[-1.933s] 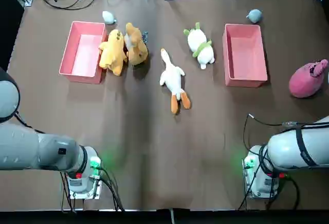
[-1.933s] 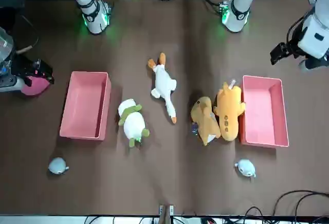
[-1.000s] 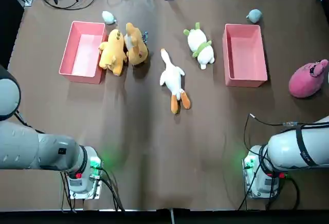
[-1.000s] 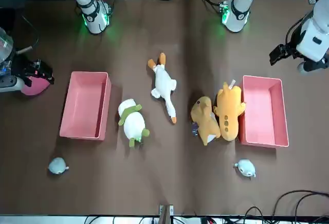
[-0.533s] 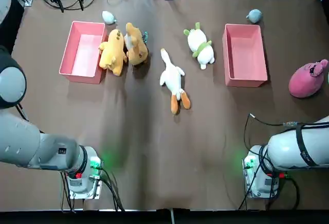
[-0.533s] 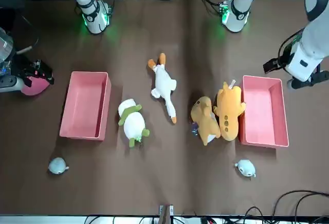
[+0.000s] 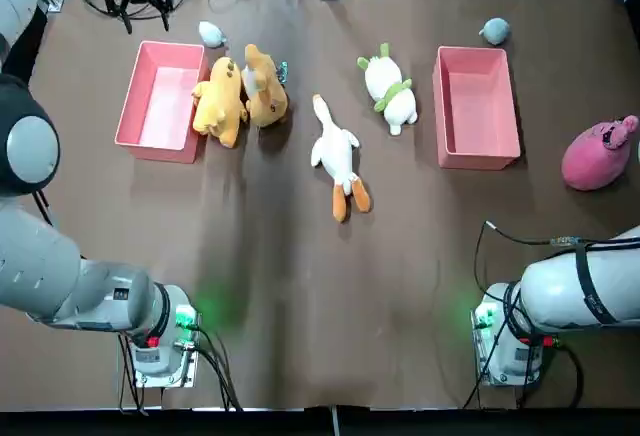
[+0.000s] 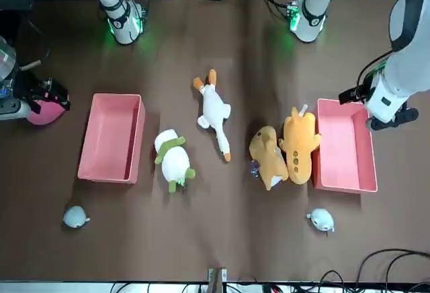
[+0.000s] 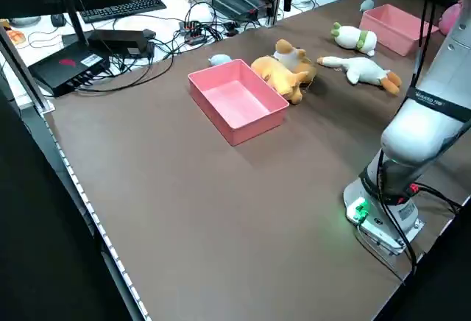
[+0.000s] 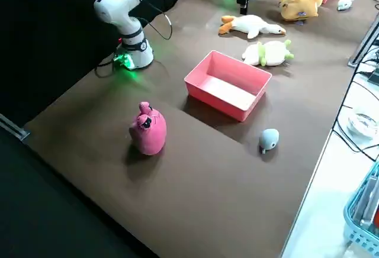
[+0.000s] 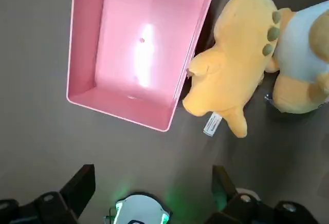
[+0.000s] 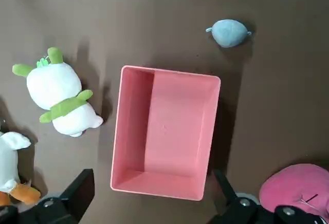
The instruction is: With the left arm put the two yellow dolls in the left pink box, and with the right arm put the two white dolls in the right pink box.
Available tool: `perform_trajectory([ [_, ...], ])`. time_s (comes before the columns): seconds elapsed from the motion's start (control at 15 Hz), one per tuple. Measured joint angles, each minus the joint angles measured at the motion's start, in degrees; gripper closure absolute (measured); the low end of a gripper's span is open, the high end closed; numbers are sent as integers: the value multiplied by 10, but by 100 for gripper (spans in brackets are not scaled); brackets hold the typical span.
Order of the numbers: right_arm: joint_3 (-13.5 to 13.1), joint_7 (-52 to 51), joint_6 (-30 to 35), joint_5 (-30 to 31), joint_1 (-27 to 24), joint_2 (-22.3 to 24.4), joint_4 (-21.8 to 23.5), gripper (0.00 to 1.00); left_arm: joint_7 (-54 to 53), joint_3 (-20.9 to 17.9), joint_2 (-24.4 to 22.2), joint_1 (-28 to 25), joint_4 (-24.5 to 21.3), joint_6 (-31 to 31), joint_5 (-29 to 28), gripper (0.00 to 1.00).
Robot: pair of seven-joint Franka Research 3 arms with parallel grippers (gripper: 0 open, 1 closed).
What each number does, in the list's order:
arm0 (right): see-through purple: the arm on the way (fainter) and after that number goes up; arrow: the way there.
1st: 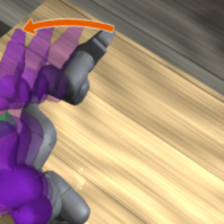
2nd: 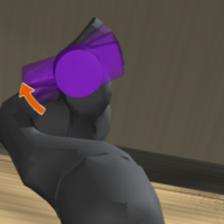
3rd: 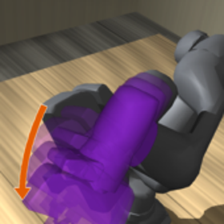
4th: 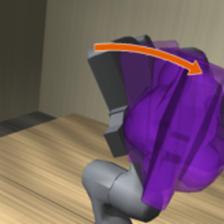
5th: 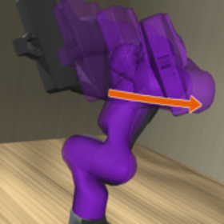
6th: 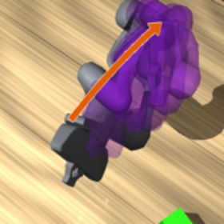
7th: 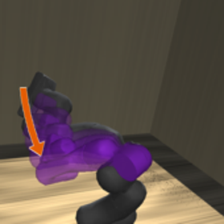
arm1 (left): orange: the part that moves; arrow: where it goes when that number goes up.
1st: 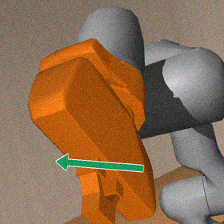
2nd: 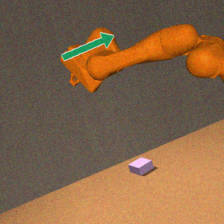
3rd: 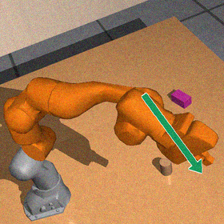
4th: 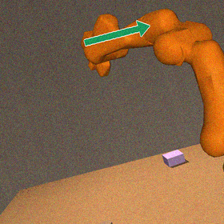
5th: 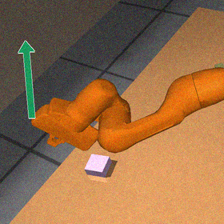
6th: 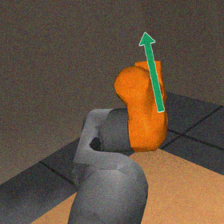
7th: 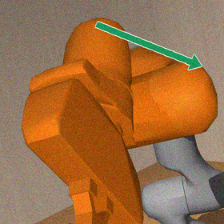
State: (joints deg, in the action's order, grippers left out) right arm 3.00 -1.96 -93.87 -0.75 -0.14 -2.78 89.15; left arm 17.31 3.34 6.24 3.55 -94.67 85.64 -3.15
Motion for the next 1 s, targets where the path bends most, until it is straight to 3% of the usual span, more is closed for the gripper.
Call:
perform_trajectory([
  [0.33,1,-1,-1,0,2,0,5,0,-8,2,50,12,0,65,0,0],
  [0.53,2,-3,-25,-1,32,-11,17,0,-8,4,86,24,0,106,0,0],
  [1.0,6,-32,-194,0,147,-94,82,0,-37,19,163,31,1,183,0,0],
])
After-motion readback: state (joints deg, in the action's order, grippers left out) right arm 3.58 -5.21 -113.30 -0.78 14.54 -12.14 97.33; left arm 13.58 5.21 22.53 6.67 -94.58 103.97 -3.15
